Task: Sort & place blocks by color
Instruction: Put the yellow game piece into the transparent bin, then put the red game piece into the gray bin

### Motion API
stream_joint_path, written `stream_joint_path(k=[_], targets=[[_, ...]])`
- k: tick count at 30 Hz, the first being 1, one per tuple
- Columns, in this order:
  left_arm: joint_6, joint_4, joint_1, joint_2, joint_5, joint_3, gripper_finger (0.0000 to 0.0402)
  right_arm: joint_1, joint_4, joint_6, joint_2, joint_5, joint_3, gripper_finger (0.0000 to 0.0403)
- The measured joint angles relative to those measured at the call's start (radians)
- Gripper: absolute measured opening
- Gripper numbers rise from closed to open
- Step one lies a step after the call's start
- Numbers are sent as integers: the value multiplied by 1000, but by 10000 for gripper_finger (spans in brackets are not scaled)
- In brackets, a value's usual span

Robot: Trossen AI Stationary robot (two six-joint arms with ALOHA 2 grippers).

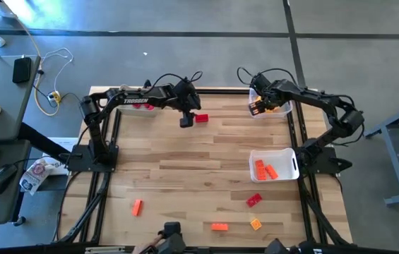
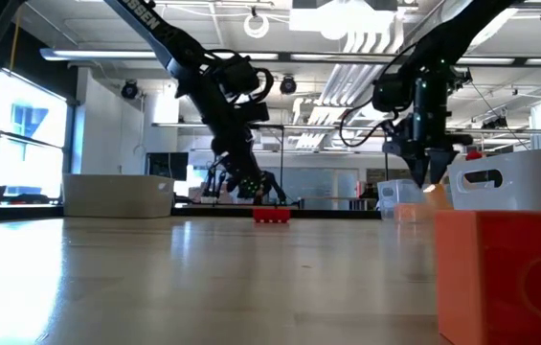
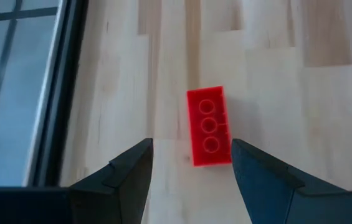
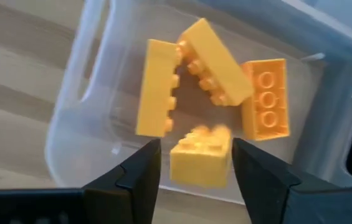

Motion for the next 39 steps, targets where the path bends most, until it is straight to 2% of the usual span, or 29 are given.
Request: stream_joint_path(k=[3, 9, 15, 24, 39], targets=[[-25, 0, 0, 0, 45, 0, 201, 0, -1, 7, 0, -47, 11, 187], [-31, 0, -1, 0, 54, 0, 201, 4, 3, 27, -1, -98, 60, 188], [-42, 0, -1, 0, 54, 0, 204, 30, 3, 36, -2, -89, 92, 188], [-57, 1, -1, 0, 54, 0, 228, 65, 3, 37, -2, -60, 103, 188], [-93, 2, -3, 0, 65, 0, 230, 73, 3, 48, -2, -60, 103, 188]])
